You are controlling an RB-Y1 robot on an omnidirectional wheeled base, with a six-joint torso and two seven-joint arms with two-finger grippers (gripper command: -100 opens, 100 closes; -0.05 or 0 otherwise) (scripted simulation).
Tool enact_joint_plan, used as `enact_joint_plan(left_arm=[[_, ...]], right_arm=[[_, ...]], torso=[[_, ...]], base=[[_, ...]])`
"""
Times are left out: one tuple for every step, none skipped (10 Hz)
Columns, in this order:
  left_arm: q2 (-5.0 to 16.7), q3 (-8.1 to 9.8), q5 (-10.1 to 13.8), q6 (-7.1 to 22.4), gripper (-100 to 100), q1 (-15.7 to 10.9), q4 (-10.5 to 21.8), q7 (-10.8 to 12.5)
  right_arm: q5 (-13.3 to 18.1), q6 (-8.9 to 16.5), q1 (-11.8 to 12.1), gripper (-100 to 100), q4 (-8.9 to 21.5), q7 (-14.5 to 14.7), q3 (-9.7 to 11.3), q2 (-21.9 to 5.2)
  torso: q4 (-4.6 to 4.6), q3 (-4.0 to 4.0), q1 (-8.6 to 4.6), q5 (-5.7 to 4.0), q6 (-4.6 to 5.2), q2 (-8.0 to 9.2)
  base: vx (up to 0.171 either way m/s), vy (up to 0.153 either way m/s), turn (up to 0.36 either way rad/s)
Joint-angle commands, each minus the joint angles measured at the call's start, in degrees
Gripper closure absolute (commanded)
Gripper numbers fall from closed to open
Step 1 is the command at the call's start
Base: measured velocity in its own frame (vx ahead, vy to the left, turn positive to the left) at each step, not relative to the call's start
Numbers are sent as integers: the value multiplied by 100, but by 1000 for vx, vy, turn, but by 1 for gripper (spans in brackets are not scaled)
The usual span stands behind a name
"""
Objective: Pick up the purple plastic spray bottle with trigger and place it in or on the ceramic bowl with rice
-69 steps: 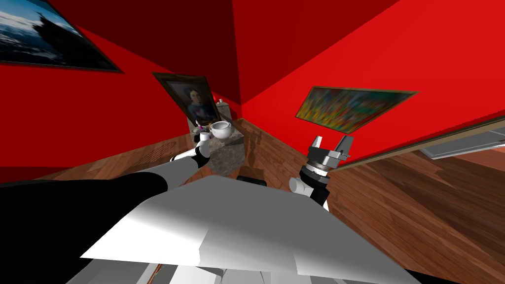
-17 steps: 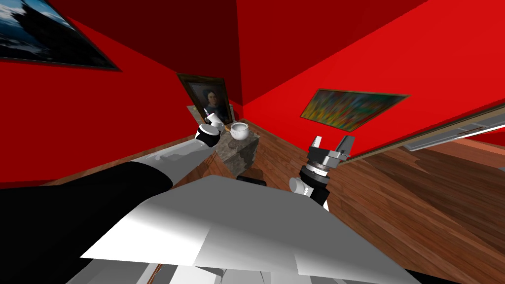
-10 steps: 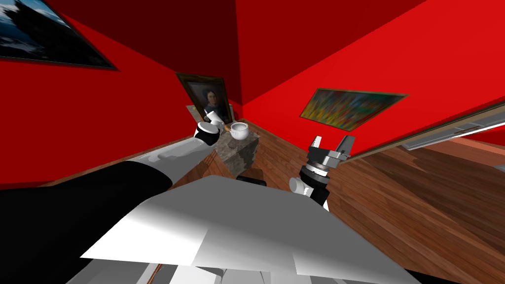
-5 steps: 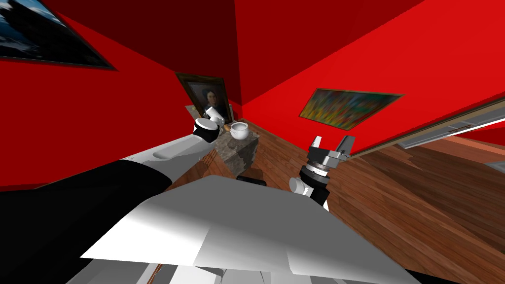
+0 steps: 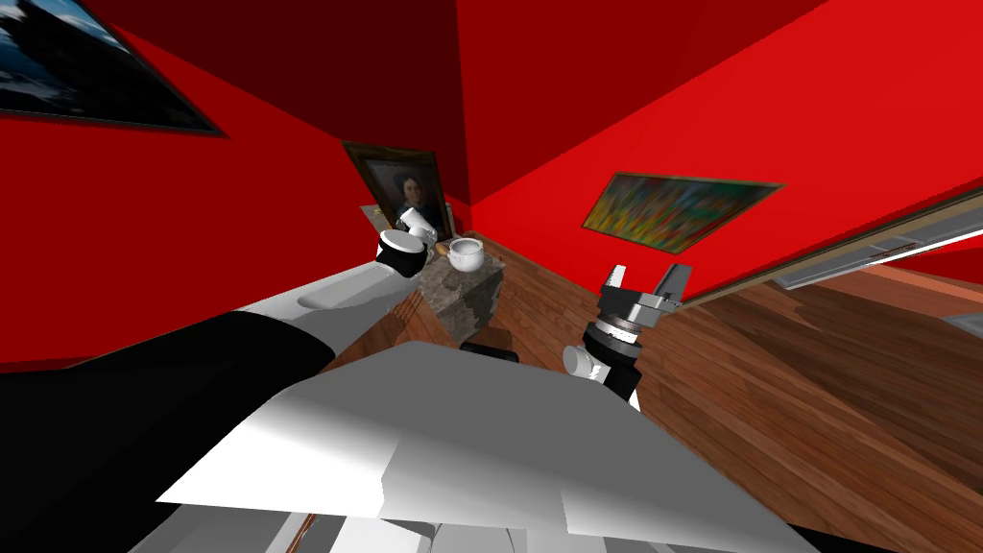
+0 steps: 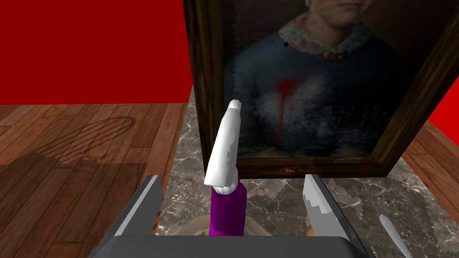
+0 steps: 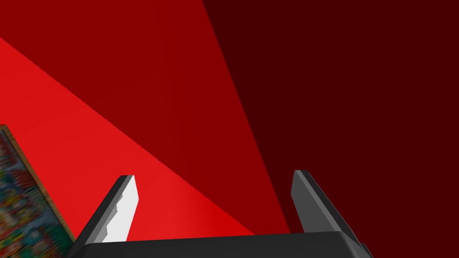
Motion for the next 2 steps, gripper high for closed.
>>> enact_joint_plan(left_arm=[[0,0,0,0,0,0,0,0],[0,0,0,0,0,0,0,0]], right_arm=[[0,0,0,0,0,0,0,0],[0,0,0,0,0,0,0,0]], torso=[[0,0,0,0,0,0],[0,0,0,0,0,0]], base=[[0,0,0],[0,0,0]])
